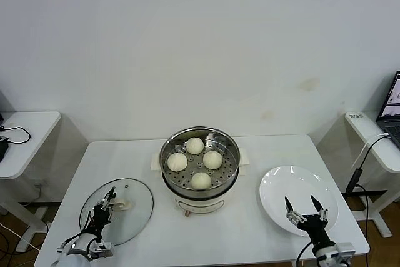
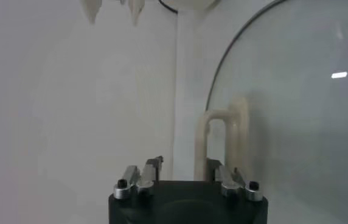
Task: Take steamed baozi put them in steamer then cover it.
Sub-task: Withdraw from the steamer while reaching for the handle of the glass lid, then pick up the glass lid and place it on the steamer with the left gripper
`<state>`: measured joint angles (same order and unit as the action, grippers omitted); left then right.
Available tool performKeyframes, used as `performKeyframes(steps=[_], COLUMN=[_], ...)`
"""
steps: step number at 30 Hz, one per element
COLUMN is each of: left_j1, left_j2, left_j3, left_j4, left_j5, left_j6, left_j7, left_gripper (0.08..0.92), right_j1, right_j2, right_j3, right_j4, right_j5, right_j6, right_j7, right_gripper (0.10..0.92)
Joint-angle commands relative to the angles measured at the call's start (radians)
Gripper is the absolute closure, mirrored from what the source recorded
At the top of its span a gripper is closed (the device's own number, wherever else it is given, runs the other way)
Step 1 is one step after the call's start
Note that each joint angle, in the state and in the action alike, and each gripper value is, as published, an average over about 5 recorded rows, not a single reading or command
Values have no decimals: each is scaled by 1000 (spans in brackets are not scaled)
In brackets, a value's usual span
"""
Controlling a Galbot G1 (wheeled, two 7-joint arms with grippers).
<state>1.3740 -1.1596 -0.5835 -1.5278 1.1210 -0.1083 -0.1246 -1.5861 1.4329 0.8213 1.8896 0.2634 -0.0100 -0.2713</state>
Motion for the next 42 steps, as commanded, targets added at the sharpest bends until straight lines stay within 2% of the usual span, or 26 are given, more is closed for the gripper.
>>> performKeyframes(steps=[1,5,12,22,30,34,42], left_j1=[11,25,66,113,112,83,-90], left_j2=[-20,-29,-2,131,226,255,300], left_j3=[-12,-28,-81,-216,-256,-199,100], left_j4=[-8,-31,-111,-255,-401,-483,-568], left_j5=[7,3,-33,-122,-185,-220,-259], left_j6=[-16,-30,-33,-32,46,123,307], left_j7=[-79,-125,-138,10,167,223,292], left_gripper=[761,844,853,853,853,853,853], right_j1=[-4,-8,-16,-23,-31,-31,-24], right_j2=[1,2,0,-16,-13,-4,9], right_j3=[-1,-5,-16,-29,-43,-50,-63], right_j4=[7,15,25,38,46,35,25], right_j5=[-1,-5,-16,-31,-64,-101,-161], right_j6=[2,3,7,-1,4,19,50], right_j7=[0,0,-3,-8,-13,-16,-15], right_gripper=[202,203,203,203,203,202,202])
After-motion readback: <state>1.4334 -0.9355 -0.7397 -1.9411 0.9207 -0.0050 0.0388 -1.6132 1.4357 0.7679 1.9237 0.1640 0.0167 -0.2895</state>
